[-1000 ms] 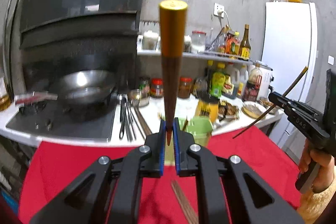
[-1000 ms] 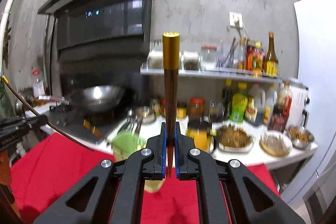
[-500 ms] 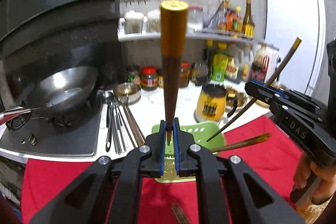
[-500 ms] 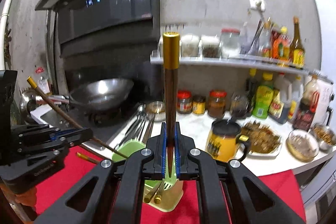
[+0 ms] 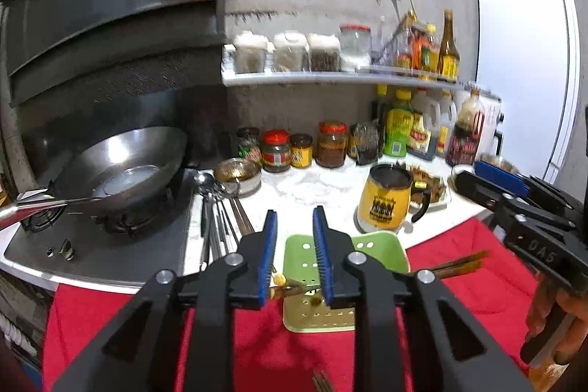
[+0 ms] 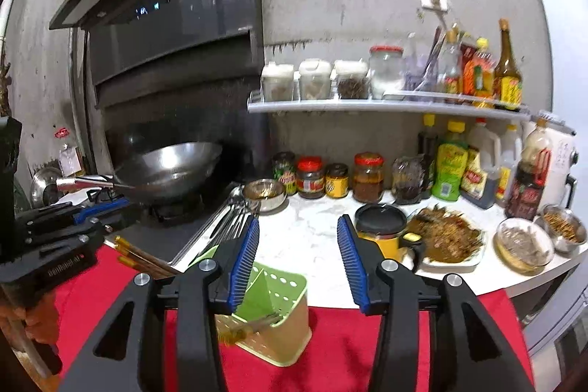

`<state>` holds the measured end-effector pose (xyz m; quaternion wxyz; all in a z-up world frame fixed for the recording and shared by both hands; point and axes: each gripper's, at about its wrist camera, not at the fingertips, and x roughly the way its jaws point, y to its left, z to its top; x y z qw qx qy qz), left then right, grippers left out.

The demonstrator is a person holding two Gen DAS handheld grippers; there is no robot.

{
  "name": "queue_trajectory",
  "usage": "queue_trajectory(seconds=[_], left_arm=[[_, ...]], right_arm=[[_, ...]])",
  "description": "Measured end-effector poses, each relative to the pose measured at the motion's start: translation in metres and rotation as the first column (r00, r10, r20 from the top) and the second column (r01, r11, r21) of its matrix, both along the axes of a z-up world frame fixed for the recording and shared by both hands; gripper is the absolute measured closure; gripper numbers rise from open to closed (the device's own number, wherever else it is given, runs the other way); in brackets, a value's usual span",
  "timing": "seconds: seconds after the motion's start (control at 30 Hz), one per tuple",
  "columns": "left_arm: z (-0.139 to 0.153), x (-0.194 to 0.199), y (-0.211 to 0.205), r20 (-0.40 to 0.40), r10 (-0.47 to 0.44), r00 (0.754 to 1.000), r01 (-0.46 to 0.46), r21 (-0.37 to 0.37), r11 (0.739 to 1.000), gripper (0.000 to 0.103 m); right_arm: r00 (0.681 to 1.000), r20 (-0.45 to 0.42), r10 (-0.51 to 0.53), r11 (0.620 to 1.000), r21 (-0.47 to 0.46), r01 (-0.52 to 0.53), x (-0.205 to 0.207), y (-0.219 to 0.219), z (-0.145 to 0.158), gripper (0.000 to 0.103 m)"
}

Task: Organize utensils
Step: 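Open the right tool while the left tool opens, dropping both chopsticks into the holder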

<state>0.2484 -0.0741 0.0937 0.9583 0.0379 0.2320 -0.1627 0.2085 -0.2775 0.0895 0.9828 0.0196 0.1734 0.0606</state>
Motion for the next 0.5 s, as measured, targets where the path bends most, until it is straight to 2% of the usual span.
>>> queue_trajectory(seconds=[0.13,0.23,0.37,0.5], left_arm=[[0.015,-0.040,0.021,0.054,0.037,0.998,-0.036,-0.023,0.999,0.079],[0.013,-0.069,0.037,0.058,0.094,0.994,-0.094,-0.009,0.996,0.074],[-0.008,-0.107,0.060,0.020,0.151,0.988,-0.151,0.013,0.988,0.074],[-0.045,-0.142,0.077,-0.061,0.187,0.980,-0.185,0.039,0.982,0.073]], right_arm=[[0.999,0.031,-0.015,1.000,-0.007,0.016,-0.035,-0.008,0.012,0.056],[0.999,0.036,-0.027,1.000,-0.012,0.027,-0.065,-0.014,0.011,0.056],[0.999,0.011,-0.031,0.999,-0.025,0.031,-0.103,-0.018,-0.005,0.056],[0.998,-0.057,-0.020,0.999,-0.030,0.018,-0.137,-0.017,-0.037,0.056]])
